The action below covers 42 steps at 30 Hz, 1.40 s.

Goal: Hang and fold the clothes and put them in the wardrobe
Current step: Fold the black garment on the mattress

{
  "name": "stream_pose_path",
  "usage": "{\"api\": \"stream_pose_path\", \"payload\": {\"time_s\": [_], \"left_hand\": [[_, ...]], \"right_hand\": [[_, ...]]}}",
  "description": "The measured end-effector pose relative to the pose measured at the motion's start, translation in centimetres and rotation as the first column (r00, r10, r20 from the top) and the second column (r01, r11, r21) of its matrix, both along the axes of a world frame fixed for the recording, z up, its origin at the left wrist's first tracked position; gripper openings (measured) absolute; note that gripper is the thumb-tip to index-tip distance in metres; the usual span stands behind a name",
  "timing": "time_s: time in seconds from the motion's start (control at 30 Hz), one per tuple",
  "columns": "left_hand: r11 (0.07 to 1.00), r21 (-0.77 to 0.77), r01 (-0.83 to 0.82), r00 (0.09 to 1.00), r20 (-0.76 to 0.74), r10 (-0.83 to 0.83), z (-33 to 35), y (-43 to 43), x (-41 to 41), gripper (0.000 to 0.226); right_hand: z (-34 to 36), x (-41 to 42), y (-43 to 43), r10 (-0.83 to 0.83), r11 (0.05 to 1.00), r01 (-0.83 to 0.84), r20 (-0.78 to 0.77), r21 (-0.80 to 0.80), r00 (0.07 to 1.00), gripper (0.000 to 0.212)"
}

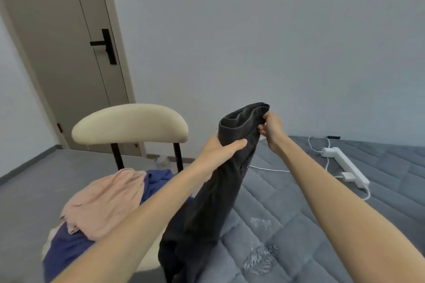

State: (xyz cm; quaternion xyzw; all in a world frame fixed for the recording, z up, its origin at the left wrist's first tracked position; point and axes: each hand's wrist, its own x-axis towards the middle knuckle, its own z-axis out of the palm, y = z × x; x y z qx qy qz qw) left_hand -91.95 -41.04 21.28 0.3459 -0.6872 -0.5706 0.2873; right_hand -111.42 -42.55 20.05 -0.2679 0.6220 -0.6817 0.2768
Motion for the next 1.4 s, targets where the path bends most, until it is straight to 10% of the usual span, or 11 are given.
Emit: {"api": "stream_pose_path", "payload": {"time_s": [0.53,0.73,0.87,1.1,1.4], "left_hand": [[0.889,0.353,0.293,0.929,0.117,-0.352,-15.0,19.9,-12.9,0.06],[0.806,0.539,0.246,0.903,0.175,-0.392,-18.1,18.2,-10.2,0.032],[0.807,0.567,0.168,0.863,0.311,-0.399,-20.3,14.4,-7.2,0.057],[0.763,0.644,0.054,0.824,0.403,-0.398,-24.0,8.9,-2.5,0.044],[0.721,0.693,0.012,0.84,0.384,-0.382,-27.7,5.4,-0.9,0.024]], "right_hand": [[-13.2,-10.9,21.7,-0.445,0.895,0.431,0.167,0.112,0.88,0.022],[-15.7,-10.8,20.8,-0.223,0.891,0.306,-0.265,0.336,0.938,0.024],[-17.2,-8.7,17.3,-0.012,0.862,0.204,-0.385,0.463,0.923,0.023],[-20.4,-4.0,10.5,0.289,0.762,0.054,-0.413,0.646,0.863,0.017],[-24.8,-2.0,8.9,0.236,0.781,0.136,-0.489,0.61,0.84,0.032]]}}
